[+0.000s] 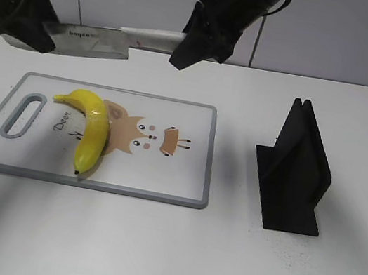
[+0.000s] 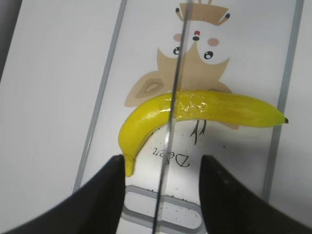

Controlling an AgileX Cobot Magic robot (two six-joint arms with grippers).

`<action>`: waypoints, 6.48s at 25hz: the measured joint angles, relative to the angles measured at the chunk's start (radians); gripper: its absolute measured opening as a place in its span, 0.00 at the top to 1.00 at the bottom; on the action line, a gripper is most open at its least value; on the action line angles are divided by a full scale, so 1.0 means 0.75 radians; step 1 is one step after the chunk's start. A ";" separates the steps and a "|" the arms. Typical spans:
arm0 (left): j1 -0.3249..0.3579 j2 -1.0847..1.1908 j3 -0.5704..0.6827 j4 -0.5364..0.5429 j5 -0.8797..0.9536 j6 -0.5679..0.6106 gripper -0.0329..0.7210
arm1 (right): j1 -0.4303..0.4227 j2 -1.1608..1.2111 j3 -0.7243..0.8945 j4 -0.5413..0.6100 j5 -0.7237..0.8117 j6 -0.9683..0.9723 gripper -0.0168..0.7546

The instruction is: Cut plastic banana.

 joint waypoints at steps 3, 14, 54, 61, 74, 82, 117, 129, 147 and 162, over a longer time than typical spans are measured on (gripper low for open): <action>0.000 0.016 0.000 0.001 0.008 0.000 0.34 | 0.000 0.000 0.000 0.001 0.000 -0.001 0.74; 0.000 0.032 0.000 0.010 -0.004 -0.007 0.86 | 0.000 0.000 0.000 0.001 -0.003 -0.001 0.74; -0.131 0.275 0.312 0.033 -0.482 -0.186 0.93 | -0.001 0.272 -0.010 -0.112 -0.013 0.006 0.72; -0.128 0.302 0.300 0.030 -0.454 -0.185 0.93 | -0.003 0.285 -0.015 -0.099 -0.008 0.006 0.72; -0.128 0.302 0.297 0.024 -0.457 -0.181 0.93 | -0.010 0.315 -0.025 -0.081 0.008 0.013 0.72; -0.128 0.326 0.292 0.008 -0.454 -0.180 0.93 | -0.017 0.336 -0.030 -0.076 0.014 0.013 0.71; -0.134 -0.041 0.318 0.151 -0.381 -0.190 0.94 | 0.007 0.070 -0.010 -0.091 0.035 0.101 0.71; -0.136 -0.270 0.318 0.154 -0.352 -0.189 0.91 | 0.014 -0.088 0.000 -0.086 0.042 0.133 0.70; -0.136 -0.364 0.318 0.023 -0.483 -0.244 0.05 | 0.005 -0.091 0.006 -0.091 0.003 0.232 0.74; -0.136 -0.754 0.318 0.374 -0.500 -0.916 0.08 | 0.005 -0.336 0.180 -0.182 0.004 0.278 0.74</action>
